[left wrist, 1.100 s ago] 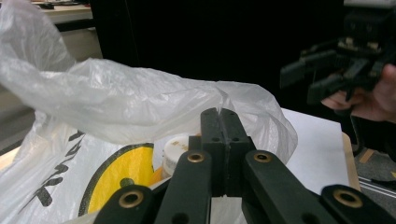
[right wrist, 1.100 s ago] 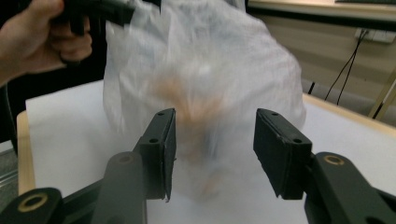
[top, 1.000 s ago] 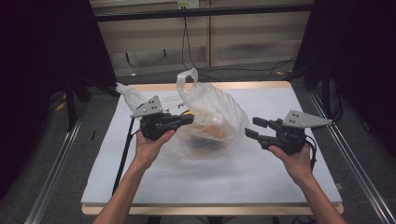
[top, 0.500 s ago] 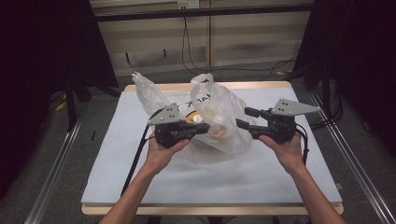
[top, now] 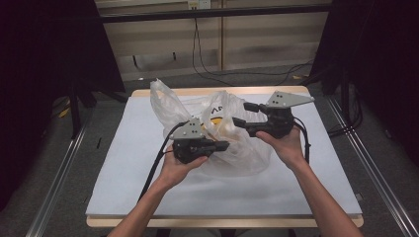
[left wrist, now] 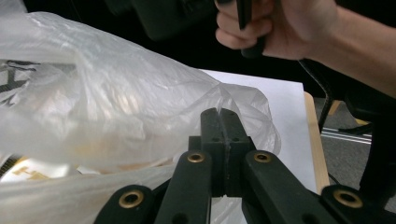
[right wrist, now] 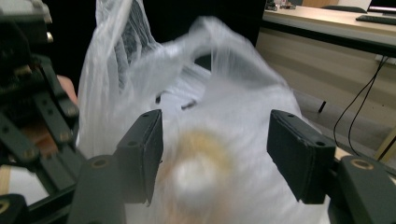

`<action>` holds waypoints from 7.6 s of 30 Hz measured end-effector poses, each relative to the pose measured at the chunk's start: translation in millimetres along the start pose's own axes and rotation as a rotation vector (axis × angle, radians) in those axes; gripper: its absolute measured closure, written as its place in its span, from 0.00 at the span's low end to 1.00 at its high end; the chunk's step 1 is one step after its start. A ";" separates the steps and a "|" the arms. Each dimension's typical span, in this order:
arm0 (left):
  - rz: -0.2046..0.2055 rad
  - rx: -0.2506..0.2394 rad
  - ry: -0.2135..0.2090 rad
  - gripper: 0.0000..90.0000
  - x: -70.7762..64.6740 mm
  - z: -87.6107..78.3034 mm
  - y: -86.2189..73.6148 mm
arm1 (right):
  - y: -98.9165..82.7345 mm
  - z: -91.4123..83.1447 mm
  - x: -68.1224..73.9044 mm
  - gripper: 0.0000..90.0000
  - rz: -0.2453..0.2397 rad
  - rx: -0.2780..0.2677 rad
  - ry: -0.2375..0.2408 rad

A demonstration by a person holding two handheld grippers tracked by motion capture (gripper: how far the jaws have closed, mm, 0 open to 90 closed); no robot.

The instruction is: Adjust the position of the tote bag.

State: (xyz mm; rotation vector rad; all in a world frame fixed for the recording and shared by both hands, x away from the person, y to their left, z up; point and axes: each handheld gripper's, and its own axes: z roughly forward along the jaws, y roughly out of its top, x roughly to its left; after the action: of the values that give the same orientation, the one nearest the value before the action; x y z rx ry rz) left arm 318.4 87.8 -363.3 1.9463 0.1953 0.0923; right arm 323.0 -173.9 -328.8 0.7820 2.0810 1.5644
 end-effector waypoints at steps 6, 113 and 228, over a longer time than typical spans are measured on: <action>0.018 -0.005 -0.003 1.00 -4.1 0.9 2.6 | 20.1 21.1 1.2 0.43 -0.018 0.011 0.028; -0.049 -0.171 0.276 1.00 40.4 -156.4 -9.9 | 37.6 -83.0 -65.8 1.00 0.093 -0.195 -0.186; -0.194 0.441 0.187 0.87 85.7 -78.0 -144.0 | -165.1 -21.1 -82.7 0.99 0.164 0.491 -0.147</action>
State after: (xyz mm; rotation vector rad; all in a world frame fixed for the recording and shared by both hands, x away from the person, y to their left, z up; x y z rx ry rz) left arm 377.1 226.9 -469.9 2.3446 0.5663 0.1093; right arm 341.5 -278.0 -481.6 1.2215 2.3649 1.0313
